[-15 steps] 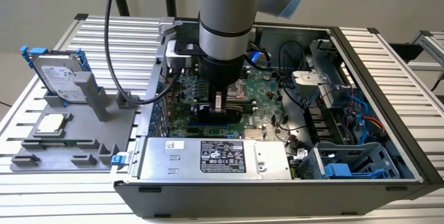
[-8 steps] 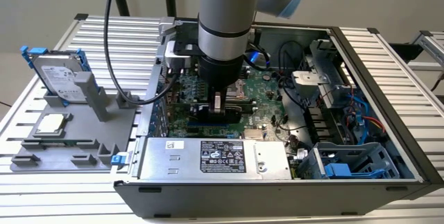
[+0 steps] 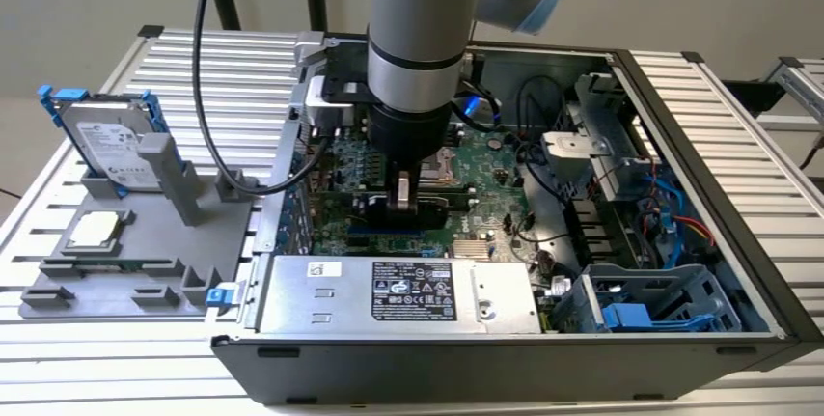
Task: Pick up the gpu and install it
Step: 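Insert the gpu into the slot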
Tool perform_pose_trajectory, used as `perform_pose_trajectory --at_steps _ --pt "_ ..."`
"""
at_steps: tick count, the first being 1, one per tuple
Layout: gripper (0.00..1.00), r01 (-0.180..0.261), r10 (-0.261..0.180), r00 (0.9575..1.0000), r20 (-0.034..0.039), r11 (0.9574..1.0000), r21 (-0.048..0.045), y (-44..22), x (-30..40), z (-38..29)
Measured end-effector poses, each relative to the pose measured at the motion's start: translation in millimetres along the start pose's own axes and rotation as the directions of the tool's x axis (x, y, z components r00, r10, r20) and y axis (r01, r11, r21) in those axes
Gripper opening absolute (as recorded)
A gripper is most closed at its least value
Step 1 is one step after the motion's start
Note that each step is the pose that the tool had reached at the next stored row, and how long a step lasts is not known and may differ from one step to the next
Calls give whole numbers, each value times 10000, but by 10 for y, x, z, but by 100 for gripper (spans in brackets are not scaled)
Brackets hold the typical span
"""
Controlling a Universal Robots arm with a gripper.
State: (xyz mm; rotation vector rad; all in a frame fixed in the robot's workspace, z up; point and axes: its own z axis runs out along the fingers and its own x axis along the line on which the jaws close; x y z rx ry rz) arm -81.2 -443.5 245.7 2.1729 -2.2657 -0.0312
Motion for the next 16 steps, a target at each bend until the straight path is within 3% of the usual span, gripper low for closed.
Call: perform_pose_trajectory --at_steps 16 --pt "0 2 -2 10000 -2 10000 12 44 -27 -4"
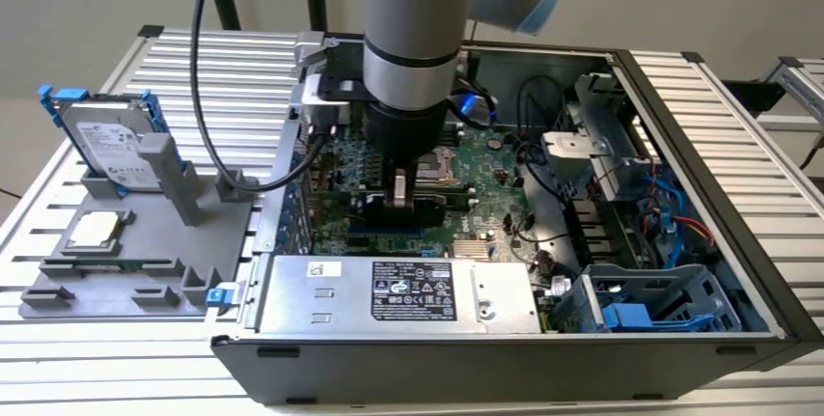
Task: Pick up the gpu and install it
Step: 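Insert the gpu into the slot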
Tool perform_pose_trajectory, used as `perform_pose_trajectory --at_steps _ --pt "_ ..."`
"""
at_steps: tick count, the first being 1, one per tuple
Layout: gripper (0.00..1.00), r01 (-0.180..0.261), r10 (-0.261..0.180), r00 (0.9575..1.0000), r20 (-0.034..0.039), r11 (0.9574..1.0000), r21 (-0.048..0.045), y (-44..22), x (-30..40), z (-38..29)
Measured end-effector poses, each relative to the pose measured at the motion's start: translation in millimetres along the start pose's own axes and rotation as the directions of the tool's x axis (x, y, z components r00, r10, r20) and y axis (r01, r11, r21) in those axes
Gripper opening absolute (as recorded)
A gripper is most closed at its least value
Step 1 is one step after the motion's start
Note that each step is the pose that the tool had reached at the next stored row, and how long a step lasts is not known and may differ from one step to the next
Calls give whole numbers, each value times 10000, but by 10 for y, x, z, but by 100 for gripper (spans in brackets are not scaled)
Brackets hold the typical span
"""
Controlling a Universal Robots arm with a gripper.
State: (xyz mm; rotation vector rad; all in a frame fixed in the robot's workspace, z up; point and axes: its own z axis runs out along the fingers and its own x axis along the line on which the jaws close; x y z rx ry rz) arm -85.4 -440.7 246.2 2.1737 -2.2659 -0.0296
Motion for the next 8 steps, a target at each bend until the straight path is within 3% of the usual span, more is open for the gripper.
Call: perform_pose_trajectory --at_steps 8 --pt "0 0 0 10000 -7 10000 8 5 5 32"
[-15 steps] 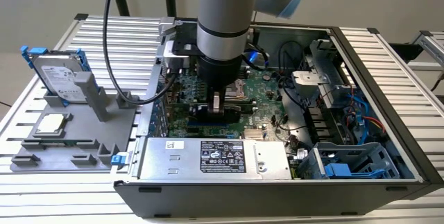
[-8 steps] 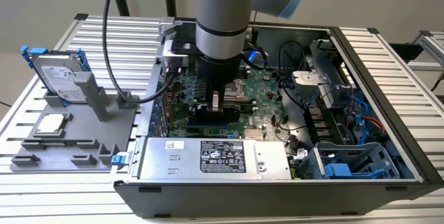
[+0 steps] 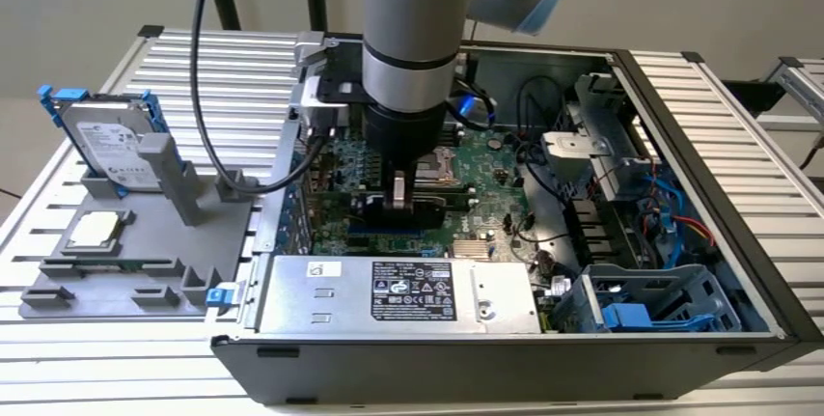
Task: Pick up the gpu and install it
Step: 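Insert the gpu into the slot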
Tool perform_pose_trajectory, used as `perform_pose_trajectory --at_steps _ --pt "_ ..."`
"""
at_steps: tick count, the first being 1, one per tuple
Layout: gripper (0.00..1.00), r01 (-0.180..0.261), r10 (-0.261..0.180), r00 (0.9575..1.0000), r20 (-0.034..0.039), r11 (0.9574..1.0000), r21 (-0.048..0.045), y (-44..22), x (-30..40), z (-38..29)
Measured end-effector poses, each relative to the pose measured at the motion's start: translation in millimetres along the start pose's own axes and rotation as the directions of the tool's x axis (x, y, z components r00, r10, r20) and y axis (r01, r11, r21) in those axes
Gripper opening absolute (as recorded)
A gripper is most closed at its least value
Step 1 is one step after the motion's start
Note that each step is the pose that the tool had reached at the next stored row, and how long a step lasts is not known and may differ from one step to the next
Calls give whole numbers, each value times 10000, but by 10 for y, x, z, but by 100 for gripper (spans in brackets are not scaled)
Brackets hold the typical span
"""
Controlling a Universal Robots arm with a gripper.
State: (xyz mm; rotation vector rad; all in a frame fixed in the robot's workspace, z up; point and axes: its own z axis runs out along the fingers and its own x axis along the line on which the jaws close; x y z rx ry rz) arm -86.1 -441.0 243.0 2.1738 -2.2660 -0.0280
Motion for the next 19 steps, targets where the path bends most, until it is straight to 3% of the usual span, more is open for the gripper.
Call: perform_pose_trajectory --at_steps 19 --pt "0 -4 4 10000 6 10000 -6 1 19 11"
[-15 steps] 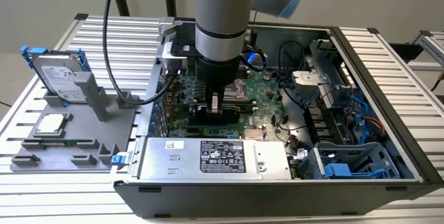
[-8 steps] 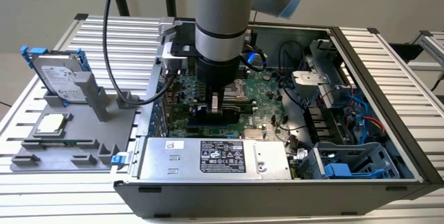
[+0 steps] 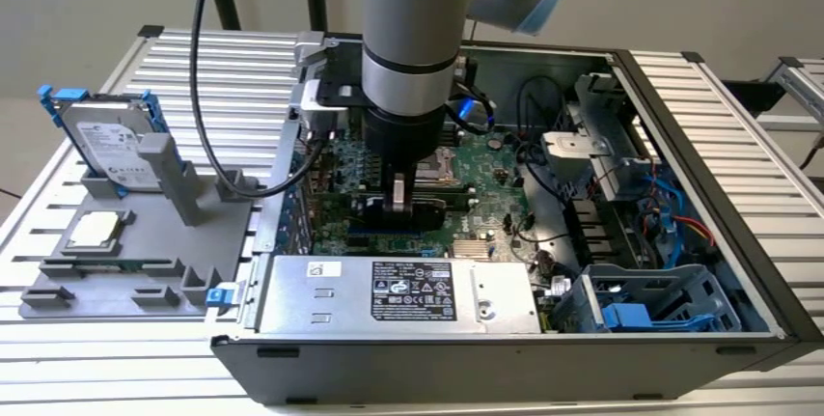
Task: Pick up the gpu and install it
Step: 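Insert the gpu into the slot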
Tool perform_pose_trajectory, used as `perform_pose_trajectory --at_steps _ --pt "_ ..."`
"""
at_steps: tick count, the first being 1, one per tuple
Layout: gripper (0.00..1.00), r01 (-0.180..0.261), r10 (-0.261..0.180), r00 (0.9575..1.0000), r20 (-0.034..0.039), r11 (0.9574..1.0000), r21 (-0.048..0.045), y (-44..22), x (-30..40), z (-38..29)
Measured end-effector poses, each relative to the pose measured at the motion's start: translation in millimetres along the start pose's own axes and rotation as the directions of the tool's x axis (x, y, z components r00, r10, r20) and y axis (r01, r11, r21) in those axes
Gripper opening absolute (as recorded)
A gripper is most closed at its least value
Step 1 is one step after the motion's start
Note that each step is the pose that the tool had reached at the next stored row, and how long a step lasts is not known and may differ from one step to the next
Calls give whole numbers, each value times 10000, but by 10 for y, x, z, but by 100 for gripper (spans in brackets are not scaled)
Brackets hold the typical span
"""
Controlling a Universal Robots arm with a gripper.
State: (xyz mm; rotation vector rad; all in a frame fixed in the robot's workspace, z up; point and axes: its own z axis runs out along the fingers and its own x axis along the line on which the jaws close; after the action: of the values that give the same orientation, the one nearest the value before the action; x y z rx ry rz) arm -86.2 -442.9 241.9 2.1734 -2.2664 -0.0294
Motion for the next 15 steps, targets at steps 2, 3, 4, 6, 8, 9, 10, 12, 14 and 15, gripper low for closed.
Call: perform_pose_trajectory --at_steps 2,3,4,6,8,9,10,12,14,15 --pt "0 1 -1 10000 -6 10000 -3 0 1 9" --pt "0 1 -1 10000 -6 10000 -7 0 2 19" --pt "0 1 -1 10000 -7 10000 -8 0 2 28" --pt "0 0 0 10000 2 10000 -4 0 2 44" --pt "0 0 0 10000 0 10000 -4 0 2 46" --pt "0 0 0 10000 -2 10000 -4 0 1 47" --pt "0 1 -1 10000 -2 10000 -4 0 2 50" --pt "0 1 -1 10000 -2 10000 -4 -1 2 57" --pt "0 4 -4 10000 -9 10000 -6 -2 3 81" --pt "0 3 -3 10000 -14 10000 -10 -2 3 97"
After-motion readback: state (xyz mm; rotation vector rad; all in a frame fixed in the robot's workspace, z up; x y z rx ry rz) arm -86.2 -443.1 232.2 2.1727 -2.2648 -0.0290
